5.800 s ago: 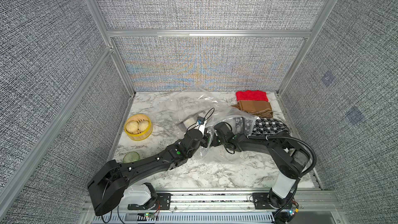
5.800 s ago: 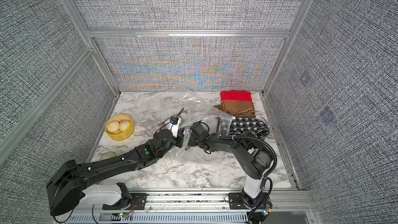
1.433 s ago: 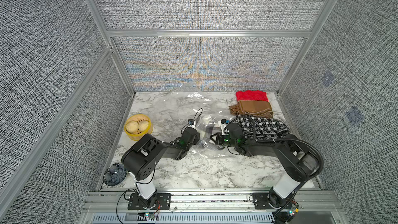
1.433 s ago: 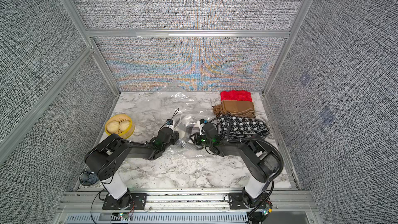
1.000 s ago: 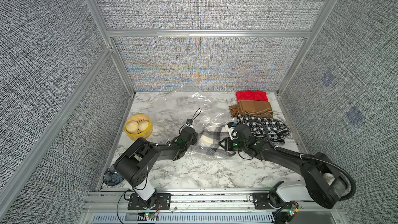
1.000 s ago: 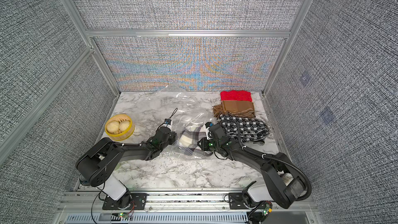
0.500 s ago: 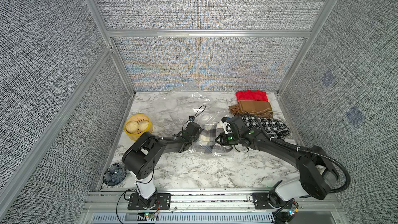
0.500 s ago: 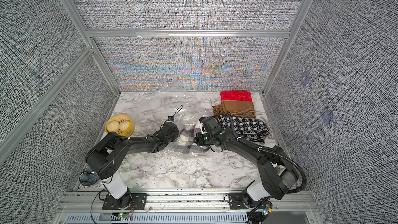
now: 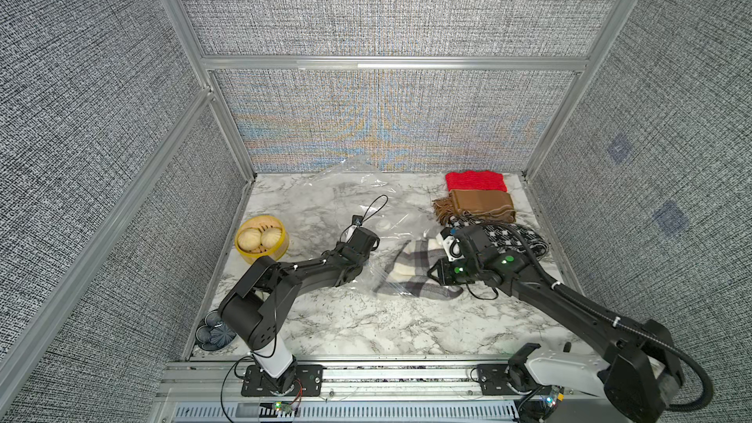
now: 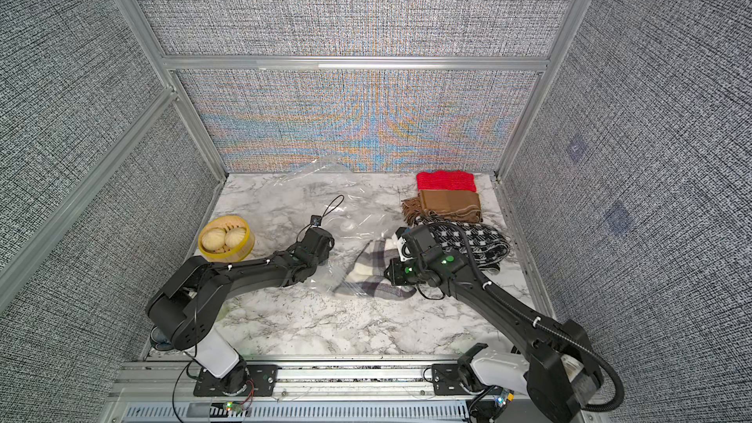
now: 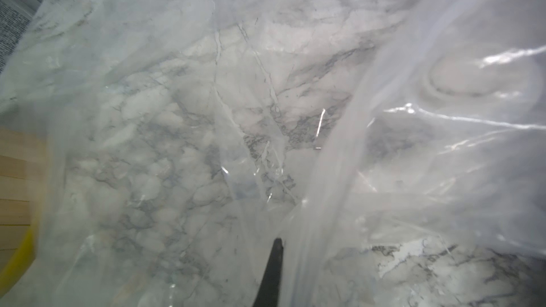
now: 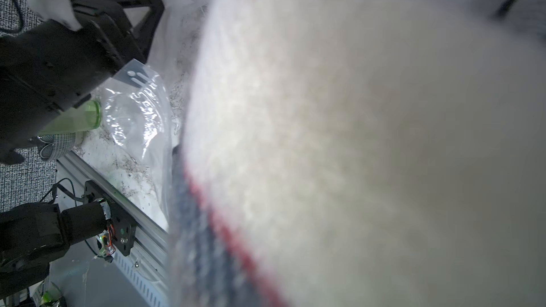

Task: Take the scarf out of the vacuum bag
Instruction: Take out the scarf from the vacuum bag.

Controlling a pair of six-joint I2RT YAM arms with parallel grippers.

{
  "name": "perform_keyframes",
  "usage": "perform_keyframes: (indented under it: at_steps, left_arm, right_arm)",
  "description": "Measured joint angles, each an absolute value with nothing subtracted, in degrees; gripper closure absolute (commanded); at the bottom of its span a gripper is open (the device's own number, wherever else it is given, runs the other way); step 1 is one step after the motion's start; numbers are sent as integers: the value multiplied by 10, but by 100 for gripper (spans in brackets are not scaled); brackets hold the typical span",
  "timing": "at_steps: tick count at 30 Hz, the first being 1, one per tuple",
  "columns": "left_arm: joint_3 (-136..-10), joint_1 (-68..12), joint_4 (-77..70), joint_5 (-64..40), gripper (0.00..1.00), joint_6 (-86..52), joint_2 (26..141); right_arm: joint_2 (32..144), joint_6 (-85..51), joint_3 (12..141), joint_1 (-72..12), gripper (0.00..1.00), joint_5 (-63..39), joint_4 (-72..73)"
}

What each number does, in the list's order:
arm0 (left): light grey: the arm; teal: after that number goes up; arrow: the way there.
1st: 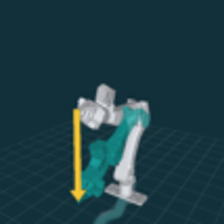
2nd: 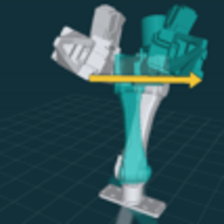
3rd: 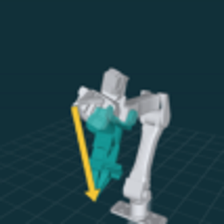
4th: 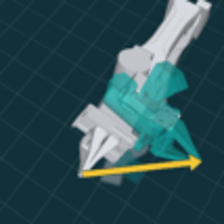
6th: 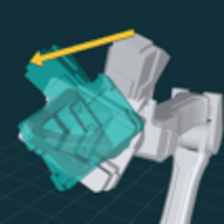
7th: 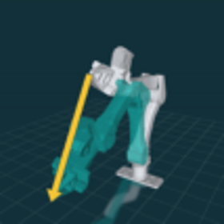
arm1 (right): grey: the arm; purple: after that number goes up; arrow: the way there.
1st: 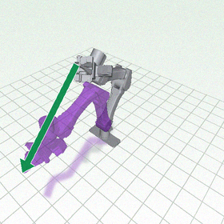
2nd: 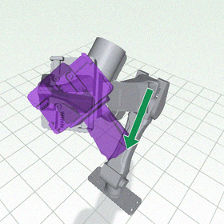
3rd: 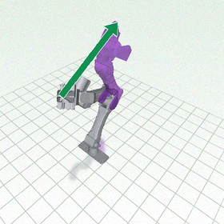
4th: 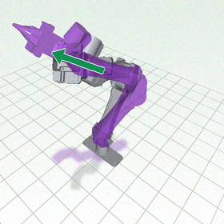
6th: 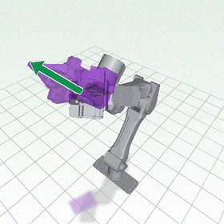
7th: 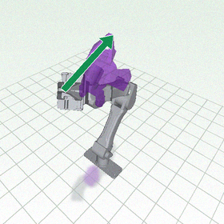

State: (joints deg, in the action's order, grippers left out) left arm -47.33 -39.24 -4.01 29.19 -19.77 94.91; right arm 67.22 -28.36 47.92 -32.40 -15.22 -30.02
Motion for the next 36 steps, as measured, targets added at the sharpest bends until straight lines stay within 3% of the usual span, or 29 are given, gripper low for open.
perform_keyframes:
  at_steps: [16,31,36]
  left_arm:
    - [-466,-383,-32,300,100,-185,943]
    - [-503,-340,11,276,100,-187,915]
    - [-529,-328,20,266,100,-184,913]
  right_arm:
    - [547,-271,368,-181,100,-207,-360]
    - [547,-305,341,-180,100,-169,-382]
    - [491,-317,340,-178,100,-164,-369]
